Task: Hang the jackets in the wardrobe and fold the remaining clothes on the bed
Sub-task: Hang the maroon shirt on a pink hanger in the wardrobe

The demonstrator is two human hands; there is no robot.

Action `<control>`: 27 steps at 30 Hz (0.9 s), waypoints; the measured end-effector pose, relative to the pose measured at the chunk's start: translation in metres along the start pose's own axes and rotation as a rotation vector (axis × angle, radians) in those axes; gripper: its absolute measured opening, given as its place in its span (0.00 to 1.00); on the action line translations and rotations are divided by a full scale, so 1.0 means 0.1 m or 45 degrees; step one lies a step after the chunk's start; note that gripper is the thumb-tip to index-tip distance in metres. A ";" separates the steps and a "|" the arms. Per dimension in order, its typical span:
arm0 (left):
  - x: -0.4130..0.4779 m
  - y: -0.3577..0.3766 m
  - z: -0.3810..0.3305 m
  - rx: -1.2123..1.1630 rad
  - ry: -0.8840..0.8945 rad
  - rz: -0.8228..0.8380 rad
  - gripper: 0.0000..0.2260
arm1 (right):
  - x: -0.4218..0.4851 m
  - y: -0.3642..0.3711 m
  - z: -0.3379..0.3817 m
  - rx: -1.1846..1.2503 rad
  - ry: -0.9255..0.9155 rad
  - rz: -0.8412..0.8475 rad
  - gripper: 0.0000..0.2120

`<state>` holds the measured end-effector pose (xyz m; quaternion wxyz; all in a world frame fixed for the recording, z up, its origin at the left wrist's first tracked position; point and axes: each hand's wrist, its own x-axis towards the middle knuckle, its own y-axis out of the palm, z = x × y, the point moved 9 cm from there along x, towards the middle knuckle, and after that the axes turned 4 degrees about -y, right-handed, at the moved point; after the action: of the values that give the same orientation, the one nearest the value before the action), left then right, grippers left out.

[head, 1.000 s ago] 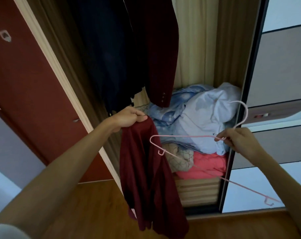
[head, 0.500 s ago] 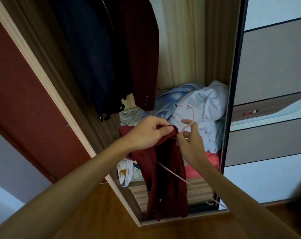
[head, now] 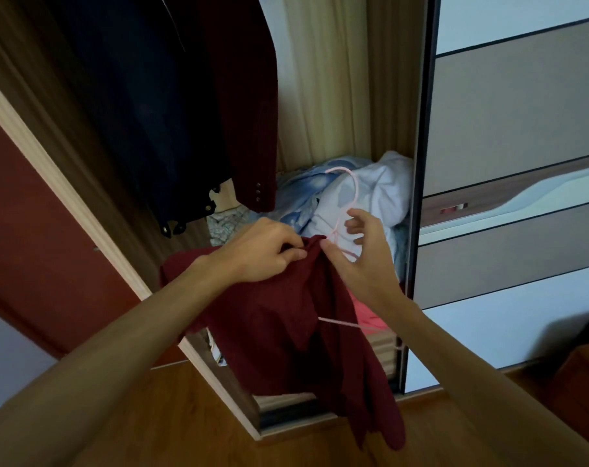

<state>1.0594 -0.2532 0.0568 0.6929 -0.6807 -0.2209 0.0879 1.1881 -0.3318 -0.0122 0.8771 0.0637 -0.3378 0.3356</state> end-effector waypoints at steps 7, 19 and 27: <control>0.03 -0.07 0.06 0.005 0.011 -0.159 0.10 | -0.83 0.12 -0.41 -0.447 -0.199 0.485 0.05; -0.26 -0.22 0.18 -0.289 0.098 -0.275 0.15 | -1.33 0.70 -1.45 -0.687 0.443 0.868 0.28; -0.53 -0.15 0.50 -0.397 0.032 -0.252 0.13 | -1.24 0.57 -1.62 -0.736 0.550 0.720 0.13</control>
<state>0.9884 -0.2309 0.0604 0.5871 -0.7557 -0.2890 -0.0246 1.1731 -0.3015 -0.2212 0.7831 -0.3496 -0.2312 0.4594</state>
